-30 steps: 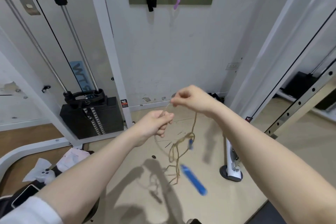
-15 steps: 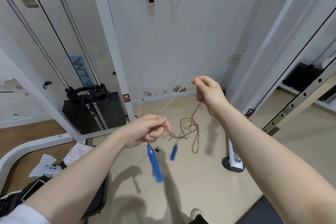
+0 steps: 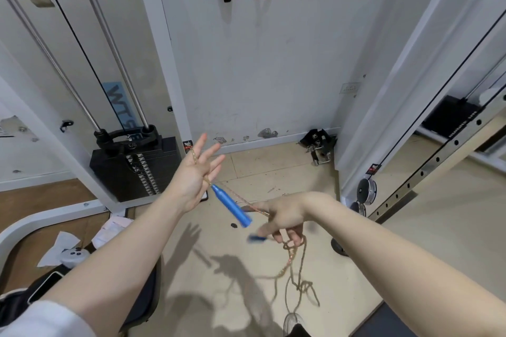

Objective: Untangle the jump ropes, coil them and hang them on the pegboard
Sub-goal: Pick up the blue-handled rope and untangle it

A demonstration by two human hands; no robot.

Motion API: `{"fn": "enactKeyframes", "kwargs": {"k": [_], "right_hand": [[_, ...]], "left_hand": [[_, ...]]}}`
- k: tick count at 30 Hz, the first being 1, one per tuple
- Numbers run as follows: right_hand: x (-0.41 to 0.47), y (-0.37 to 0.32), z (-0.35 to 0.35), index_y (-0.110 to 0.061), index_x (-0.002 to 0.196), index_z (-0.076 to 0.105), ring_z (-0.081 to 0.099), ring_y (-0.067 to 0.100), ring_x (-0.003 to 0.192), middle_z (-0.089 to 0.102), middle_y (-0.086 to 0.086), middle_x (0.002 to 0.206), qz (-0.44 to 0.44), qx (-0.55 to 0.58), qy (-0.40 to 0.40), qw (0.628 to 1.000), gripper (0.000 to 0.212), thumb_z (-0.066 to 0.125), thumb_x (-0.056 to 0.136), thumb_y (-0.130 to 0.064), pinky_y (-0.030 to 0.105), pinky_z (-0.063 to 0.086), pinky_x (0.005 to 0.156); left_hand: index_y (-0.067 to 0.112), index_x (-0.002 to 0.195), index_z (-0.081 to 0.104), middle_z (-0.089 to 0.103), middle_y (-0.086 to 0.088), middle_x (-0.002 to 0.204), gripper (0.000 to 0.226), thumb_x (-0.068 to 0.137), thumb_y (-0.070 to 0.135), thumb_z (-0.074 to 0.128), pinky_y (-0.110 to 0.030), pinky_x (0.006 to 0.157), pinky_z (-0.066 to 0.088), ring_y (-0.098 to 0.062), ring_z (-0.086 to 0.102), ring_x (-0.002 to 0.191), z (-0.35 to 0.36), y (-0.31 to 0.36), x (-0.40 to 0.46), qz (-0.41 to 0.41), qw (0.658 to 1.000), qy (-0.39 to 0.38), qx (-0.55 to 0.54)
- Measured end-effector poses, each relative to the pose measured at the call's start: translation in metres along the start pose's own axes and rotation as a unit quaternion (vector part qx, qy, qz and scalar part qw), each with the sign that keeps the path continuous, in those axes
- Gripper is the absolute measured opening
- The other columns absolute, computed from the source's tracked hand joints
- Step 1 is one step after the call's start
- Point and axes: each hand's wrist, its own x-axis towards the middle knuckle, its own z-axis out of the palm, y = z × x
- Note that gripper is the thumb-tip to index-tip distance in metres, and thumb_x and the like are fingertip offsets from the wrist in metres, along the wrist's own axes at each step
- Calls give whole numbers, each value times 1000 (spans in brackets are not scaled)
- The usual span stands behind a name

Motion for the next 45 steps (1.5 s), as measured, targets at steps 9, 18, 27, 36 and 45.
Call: {"fn": "enactKeyframes", "kwargs": {"k": [9,18,27,36,45], "right_hand": [[-25,14,-35,-15,97,62,62,15,64,50,-2,52,-155,177,38,971,11,56,90,-9,22,50,68],[-17,-10,-20,-24,119,57,28,7,36,42,-1,57,-173,105,98,974,29,38,101,-13,21,19,39],[-33,-40,-42,-7,74,65,36,0,46,46,-13,48,-273,80,414,865,17,66,86,-18,13,30,50],[-5,-3,-35,-14,62,44,42,9,52,46,0,57,-214,134,336,907,34,69,84,-20,19,35,51],[19,12,-5,-16,82,50,53,13,58,54,0,71,-88,42,193,976,14,48,95,-11,22,45,55]], "left_hand": [[31,148,20,27,1,153,79,88,-21,18,-33,115,23,-20,32,138,-29,-17,10,-35,987,4,159],[36,147,14,25,-1,153,86,81,-21,16,-14,95,36,-16,47,124,-17,-18,-2,18,861,-176,476],[5,110,59,59,-9,59,58,57,2,35,-18,37,17,-9,34,25,15,-7,-34,-83,953,-278,89],[15,139,43,55,-1,59,55,93,45,46,-13,35,27,-4,26,33,2,21,-32,-175,804,-530,-206],[32,139,37,68,-11,112,55,94,0,34,-11,48,51,-16,70,64,-3,40,-21,-23,968,-137,-209]]}}
